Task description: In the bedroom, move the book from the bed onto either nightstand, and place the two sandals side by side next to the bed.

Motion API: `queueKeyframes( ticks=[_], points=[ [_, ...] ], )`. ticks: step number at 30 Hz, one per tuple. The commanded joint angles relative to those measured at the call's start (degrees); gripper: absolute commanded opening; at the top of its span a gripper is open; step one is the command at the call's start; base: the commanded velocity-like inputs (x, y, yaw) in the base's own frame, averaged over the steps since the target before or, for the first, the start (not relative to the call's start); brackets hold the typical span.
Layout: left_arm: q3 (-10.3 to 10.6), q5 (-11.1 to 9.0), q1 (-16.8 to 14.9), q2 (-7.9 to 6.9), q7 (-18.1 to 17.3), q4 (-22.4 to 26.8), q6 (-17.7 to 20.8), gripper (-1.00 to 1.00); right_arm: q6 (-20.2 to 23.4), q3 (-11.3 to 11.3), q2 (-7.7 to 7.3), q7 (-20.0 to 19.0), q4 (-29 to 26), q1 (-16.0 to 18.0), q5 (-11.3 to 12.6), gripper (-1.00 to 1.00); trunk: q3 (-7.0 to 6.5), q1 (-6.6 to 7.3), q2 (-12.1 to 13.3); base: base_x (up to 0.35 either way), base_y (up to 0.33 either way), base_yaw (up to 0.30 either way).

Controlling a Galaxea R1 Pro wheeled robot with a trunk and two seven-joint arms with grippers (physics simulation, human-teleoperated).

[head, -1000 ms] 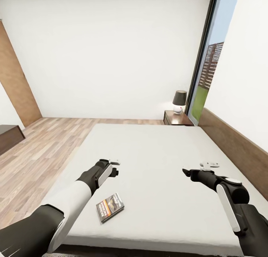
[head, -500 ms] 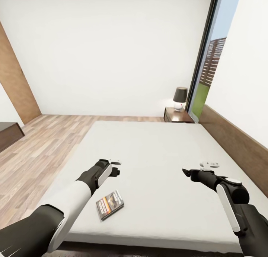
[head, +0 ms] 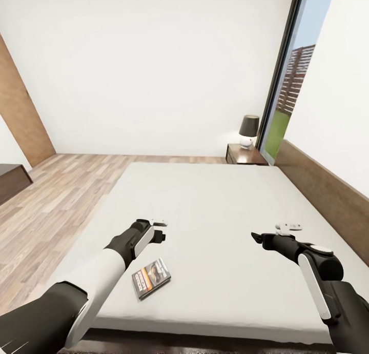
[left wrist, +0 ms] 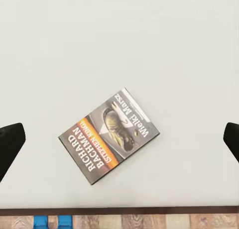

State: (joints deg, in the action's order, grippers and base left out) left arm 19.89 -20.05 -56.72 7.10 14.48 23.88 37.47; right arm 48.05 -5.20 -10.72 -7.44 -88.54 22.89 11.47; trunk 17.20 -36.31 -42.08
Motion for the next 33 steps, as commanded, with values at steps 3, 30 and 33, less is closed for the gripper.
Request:
queueKeyframes(
  ticks=[3, 30, 33],
  points=[
    [0.5, -0.6, -0.1, -0.06, 0.5, 0.1, 0.1, 1.00, 0.3, -0.1, 0.00, -0.4, 0.0, 0.0, -0.1, 1.00, 0.90, -0.68, -1.3, 0.000, 0.000, 0.000],
    [2.0, -0.6, 0.0, -0.08, 0.3, 1.9, -1.4, 1.00, 0.2, -0.2, -0.01, -0.4, 0.0, 0.0, -0.1, 1.00, 8.21, -6.61, -12.1, 0.000, 0.000, 0.000],
    [2.9, -0.6, 0.0, -0.11, 0.3, 1.8, -1.4, 1.00, 0.2, -1.6, 0.00, -0.3, 0.0, 0.0, -0.1, 1.00, 9.03, -7.27, -13.3, 0.000, 0.000, 0.000]
  ],
)
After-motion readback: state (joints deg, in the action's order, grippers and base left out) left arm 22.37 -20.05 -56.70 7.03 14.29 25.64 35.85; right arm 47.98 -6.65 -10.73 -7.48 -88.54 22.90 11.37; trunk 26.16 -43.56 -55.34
